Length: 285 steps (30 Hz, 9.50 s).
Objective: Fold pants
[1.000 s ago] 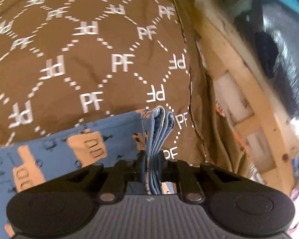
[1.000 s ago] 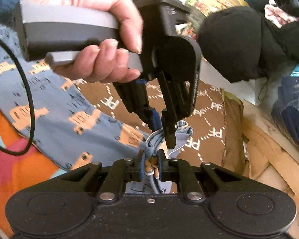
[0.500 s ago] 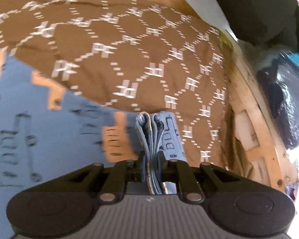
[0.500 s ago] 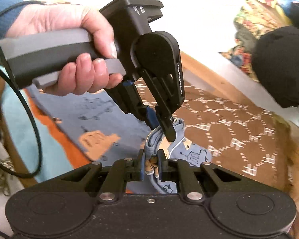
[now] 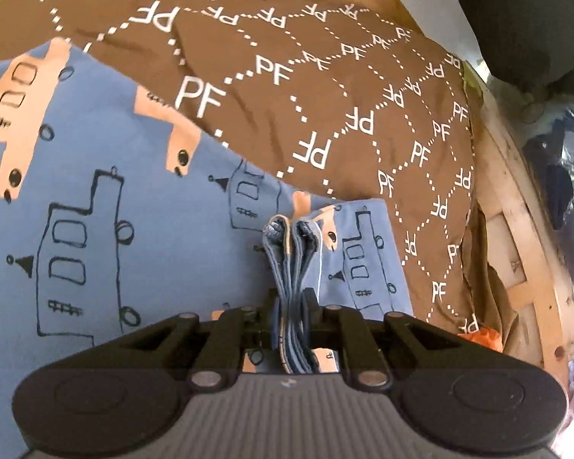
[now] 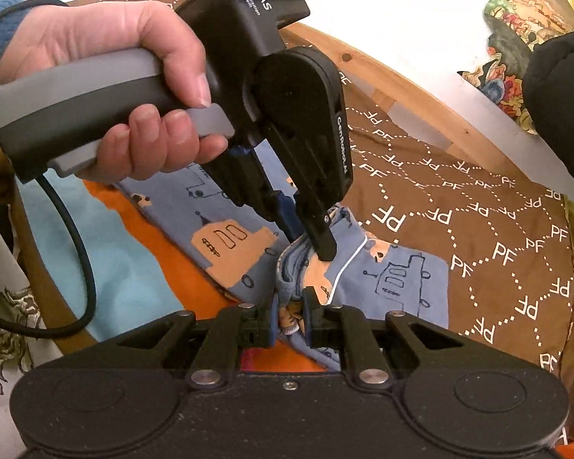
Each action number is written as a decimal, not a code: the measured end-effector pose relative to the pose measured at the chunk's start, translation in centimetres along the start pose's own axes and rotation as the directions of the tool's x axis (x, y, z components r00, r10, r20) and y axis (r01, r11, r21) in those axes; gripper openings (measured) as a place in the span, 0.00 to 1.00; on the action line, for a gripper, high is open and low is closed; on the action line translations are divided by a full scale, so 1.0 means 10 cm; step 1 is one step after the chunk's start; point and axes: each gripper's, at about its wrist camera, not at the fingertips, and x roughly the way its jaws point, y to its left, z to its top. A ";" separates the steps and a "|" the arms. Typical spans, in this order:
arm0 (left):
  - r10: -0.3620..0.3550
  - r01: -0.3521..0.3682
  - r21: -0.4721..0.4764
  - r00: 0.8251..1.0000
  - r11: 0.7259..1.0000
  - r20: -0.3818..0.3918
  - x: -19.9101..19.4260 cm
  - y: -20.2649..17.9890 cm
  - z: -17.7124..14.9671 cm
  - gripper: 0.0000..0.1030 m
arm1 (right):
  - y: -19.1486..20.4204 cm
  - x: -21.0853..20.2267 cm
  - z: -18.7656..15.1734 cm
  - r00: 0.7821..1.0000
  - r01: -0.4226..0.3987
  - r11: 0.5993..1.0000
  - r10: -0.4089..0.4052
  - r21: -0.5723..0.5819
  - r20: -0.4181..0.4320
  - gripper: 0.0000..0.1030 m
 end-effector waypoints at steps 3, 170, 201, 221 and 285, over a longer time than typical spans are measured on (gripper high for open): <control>-0.001 0.001 0.003 1.000 1.000 -0.001 0.00 0.01 -0.01 0.13 | -0.01 0.01 0.00 1.000 0.002 1.000 -0.002 0.007 -0.004 0.14; 0.591 -0.232 -0.597 0.619 0.768 0.518 -2.52 1.35 -0.68 0.14 | 0.42 0.80 0.75 0.995 -0.091 0.996 0.091 0.016 0.030 0.99; 0.232 -0.547 0.377 0.747 0.747 0.623 -1.38 -1.06 -0.68 0.11 | -0.56 -0.05 0.11 0.983 0.150 0.970 -0.167 0.191 0.074 0.99; 0.309 -0.461 0.679 0.887 0.572 0.342 -0.81 -0.78 -1.07 0.66 | -1.01 -0.12 -0.11 0.993 0.107 0.919 -0.121 0.380 0.013 0.96; 0.502 -0.564 0.061 0.775 0.823 0.384 -1.26 0.04 -0.74 0.98 | -0.34 0.83 0.77 0.986 0.069 0.992 -0.083 0.101 0.144 0.99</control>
